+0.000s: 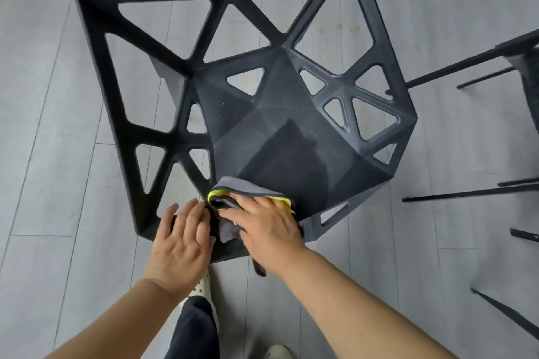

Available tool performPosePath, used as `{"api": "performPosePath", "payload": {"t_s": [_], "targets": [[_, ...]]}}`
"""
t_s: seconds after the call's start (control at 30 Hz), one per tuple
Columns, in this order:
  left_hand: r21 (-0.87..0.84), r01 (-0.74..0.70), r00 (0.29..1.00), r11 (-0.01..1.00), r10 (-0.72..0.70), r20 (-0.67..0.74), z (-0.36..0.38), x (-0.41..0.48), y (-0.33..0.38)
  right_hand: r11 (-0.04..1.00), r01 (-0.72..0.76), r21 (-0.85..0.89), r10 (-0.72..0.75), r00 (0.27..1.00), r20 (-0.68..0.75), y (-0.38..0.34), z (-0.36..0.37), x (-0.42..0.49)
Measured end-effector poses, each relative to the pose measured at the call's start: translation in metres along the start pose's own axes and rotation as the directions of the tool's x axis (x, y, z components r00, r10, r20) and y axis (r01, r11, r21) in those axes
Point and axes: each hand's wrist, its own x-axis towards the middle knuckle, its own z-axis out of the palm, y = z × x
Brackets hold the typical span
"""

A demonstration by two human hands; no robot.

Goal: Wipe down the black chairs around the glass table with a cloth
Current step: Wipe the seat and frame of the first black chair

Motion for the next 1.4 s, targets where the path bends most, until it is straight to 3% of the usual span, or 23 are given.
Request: {"api": "performPosePath", "payload": {"t_s": [0.13, 0.23, 0.37, 0.5, 0.57, 0.63, 0.77, 0.87, 0.93, 1.13, 1.2, 1.3, 1.4], "targets": [[0.022, 0.017, 0.999, 1.000, -0.018, 0.050, 0.000, 0.000, 0.003, 0.998, -0.048, -0.039, 0.045, 0.997, -0.062, 0.041, -0.020, 0.020], [0.042, 0.019, 0.997, 0.999, -0.022, 0.071, -0.003, -0.001, 0.001, 0.964, -0.228, -0.136, 0.210, 0.968, -0.137, 0.087, -0.043, 0.025], [0.010, 0.005, 0.998, 1.000, -0.006, 0.064, -0.009, -0.002, -0.001, 0.882, -0.458, -0.115, 0.408, 0.862, -0.301, 0.132, -0.064, 0.008], [-0.139, 0.038, 0.988, 0.990, -0.058, -0.146, -0.024, -0.006, -0.018, 0.828, -0.560, -0.029, 0.533, 0.803, -0.265, 0.113, -0.058, 0.014], [-0.200, 0.195, 0.952, 0.960, -0.234, -0.198, -0.028, -0.011, -0.030, 0.848, -0.527, -0.054, 0.500, 0.829, -0.249, 0.089, -0.052, 0.019], [-0.178, 0.315, 0.926, 0.932, -0.343, -0.156, -0.025, -0.014, -0.037, 0.894, -0.436, -0.103, 0.409, 0.888, -0.212, 0.056, -0.039, 0.020], [-0.087, 0.287, 0.948, 0.954, -0.296, -0.113, -0.010, -0.012, -0.038, 0.962, -0.239, -0.130, 0.221, 0.965, -0.140, -0.027, 0.012, 0.006], [-0.114, 0.268, 0.946, 0.957, -0.283, -0.158, -0.005, -0.013, -0.039, 0.969, -0.224, -0.105, 0.203, 0.962, -0.180, -0.069, 0.051, -0.021], [-0.155, 0.241, 0.945, 0.958, -0.268, -0.188, -0.003, -0.015, -0.040, 0.972, -0.203, -0.119, 0.171, 0.957, -0.235, -0.074, 0.067, -0.035], [-0.243, 0.181, 0.920, 0.953, -0.251, -0.299, -0.001, -0.014, -0.034, 0.944, 0.119, -0.308, -0.215, 0.930, -0.300, -0.014, 0.053, -0.042], [-0.265, 0.179, 0.910, 0.947, -0.262, -0.322, 0.000, -0.017, -0.033, 0.941, 0.068, -0.333, -0.192, 0.915, -0.356, 0.016, 0.032, -0.048], [-0.275, 0.145, 0.898, 0.950, -0.243, -0.366, 0.004, -0.022, -0.036, 0.940, -0.116, -0.321, -0.045, 0.890, -0.454, 0.075, 0.000, -0.061], [-0.291, 0.118, 0.871, 0.950, -0.239, -0.430, 0.013, -0.023, -0.038, 0.936, -0.304, -0.176, 0.142, 0.786, -0.602, 0.111, -0.015, -0.064]]}}
